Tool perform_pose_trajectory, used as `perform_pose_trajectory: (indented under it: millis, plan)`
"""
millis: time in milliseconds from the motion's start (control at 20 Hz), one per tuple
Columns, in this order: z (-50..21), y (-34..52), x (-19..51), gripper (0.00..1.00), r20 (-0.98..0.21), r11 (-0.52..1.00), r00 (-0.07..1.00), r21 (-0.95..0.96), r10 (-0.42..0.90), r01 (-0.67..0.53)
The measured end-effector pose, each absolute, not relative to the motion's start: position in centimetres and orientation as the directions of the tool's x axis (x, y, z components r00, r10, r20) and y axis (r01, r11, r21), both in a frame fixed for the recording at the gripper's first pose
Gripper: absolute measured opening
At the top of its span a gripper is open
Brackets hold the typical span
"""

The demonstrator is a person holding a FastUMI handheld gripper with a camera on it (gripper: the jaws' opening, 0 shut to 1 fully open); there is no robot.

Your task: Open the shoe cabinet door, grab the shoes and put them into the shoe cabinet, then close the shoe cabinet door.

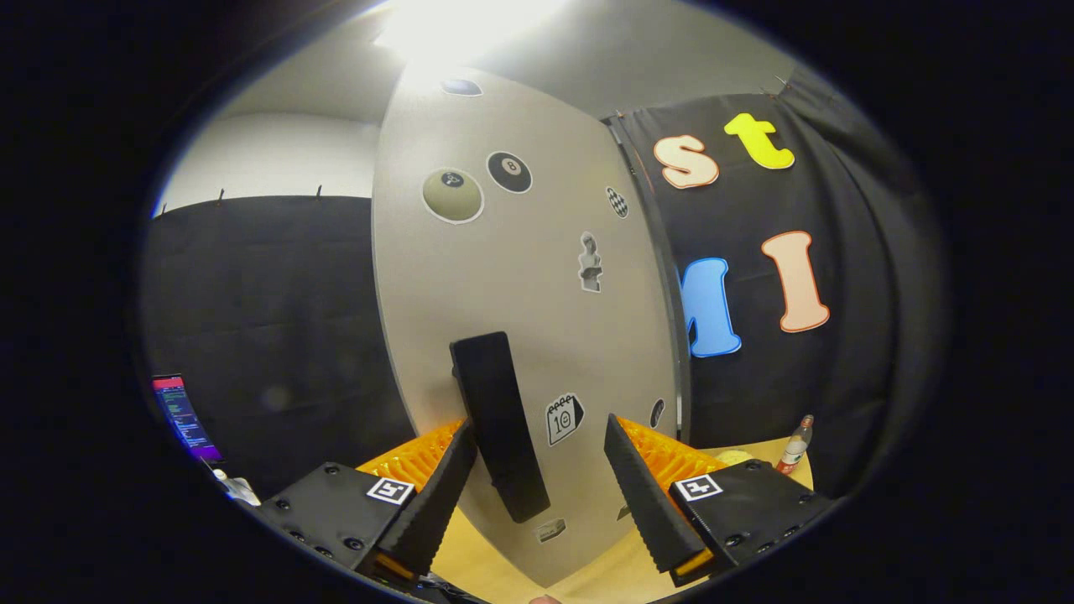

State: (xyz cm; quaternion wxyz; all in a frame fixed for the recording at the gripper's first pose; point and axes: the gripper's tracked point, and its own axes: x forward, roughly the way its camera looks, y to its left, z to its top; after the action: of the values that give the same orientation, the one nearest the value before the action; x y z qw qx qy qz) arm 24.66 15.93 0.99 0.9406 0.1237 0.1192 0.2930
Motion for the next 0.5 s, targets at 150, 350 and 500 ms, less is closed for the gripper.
perform_pose_trajectory:
  millis: [150, 350, 500]
  plan:
    - [0.9, 17.7, 25.1, 0.97, -0.155, 0.797, 0.798, 0.307, 0.582, -0.521]
    - [0.8, 20.0, 26.1, 0.97, -0.160, 0.797, 0.796, 0.300, 0.584, -0.524]
    - [0.6, 22.1, 26.9, 0.97, -0.167, 0.786, 0.784, 0.312, 0.598, -0.533]
